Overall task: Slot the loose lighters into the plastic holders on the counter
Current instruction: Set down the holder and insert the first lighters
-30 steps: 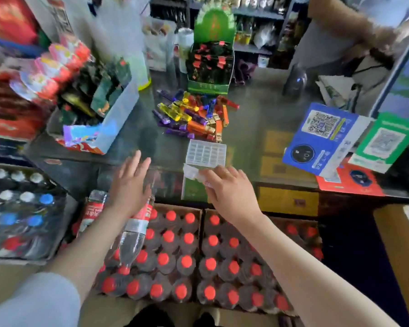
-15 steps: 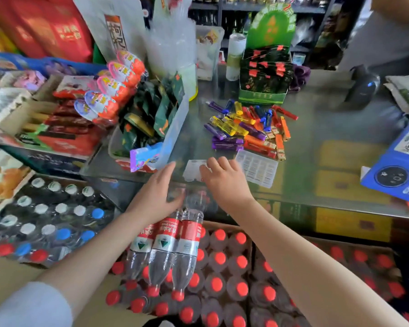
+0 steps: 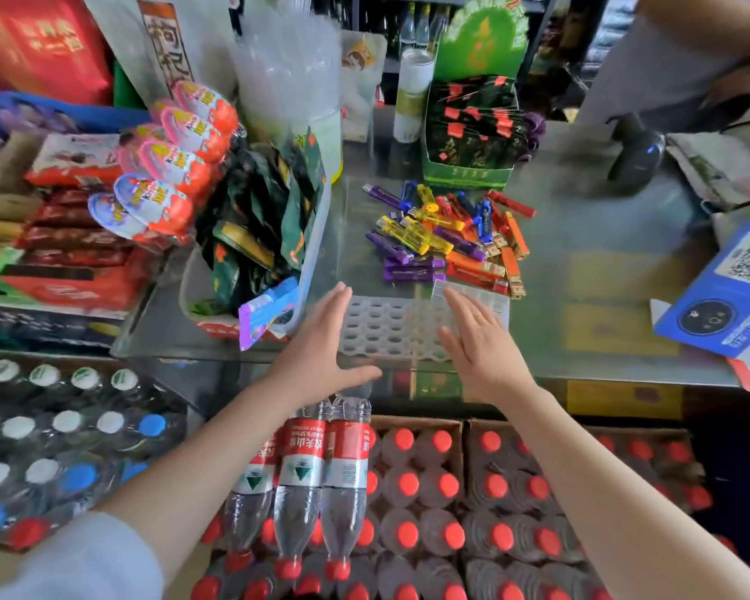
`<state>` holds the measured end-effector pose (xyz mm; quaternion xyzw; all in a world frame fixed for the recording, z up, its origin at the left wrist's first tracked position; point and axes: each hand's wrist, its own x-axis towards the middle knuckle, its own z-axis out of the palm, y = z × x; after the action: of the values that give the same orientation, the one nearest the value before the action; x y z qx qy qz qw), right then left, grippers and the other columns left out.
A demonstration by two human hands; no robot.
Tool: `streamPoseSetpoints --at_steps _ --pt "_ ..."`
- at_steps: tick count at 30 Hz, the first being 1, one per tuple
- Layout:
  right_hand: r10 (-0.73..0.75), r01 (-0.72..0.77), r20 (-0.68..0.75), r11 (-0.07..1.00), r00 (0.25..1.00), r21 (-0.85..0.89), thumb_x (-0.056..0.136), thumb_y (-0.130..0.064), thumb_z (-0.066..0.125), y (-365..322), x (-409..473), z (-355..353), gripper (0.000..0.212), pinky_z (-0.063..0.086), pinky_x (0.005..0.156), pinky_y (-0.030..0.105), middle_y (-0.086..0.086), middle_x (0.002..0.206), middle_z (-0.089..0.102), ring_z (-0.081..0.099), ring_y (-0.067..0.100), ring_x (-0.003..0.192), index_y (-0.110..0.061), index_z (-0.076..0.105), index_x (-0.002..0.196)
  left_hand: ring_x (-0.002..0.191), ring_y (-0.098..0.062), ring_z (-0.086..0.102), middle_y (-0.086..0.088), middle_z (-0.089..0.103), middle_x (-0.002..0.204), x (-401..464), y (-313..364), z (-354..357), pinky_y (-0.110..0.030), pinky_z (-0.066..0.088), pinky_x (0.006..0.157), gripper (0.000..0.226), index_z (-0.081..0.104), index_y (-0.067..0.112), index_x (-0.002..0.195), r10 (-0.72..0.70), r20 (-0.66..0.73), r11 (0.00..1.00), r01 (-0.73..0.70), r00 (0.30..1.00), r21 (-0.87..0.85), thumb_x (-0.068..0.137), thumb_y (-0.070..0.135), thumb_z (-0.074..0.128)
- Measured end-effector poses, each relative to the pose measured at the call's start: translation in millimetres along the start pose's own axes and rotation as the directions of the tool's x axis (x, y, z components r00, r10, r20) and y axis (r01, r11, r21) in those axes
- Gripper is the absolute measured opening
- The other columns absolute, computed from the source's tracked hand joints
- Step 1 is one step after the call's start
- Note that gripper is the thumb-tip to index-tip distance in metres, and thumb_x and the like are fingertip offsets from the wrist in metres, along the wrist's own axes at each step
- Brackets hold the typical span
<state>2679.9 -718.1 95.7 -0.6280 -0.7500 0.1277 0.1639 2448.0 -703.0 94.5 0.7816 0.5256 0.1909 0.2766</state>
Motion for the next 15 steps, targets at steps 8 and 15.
streamPoseSetpoints --at_steps 8,15 --pt "0.009 -0.012 -0.04 0.997 0.999 -0.076 0.09 -0.054 0.009 28 -5 -14 0.067 0.025 0.107 0.033 0.003 0.138 0.049 0.039 0.021 0.131 -0.017 0.041 0.135 0.129 -0.013 0.033 0.0 0.034 0.141 3 8 4 -0.025 0.025 0.104 0.092 0.032 0.015 0.139 0.0 -0.01 0.998 0.001 1.0 0.064 0.066 0.047 0.076" --pt "0.028 -0.04 -0.193 0.998 0.981 -0.056 0.094 -0.03 0.032 19 23 -16 0.035 0.04 0.088 0.039 0.007 0.111 0.061 0.053 0.03 0.105 -0.011 0.06 0.105 0.118 -0.014 0.044 0.0 0.04 0.128 -12 2 4 -0.035 0.038 0.101 0.095 0.036 0.013 0.135 -0.061 -0.161 0.997 0.052 0.985 -0.062 0.057 0.053 0.073"
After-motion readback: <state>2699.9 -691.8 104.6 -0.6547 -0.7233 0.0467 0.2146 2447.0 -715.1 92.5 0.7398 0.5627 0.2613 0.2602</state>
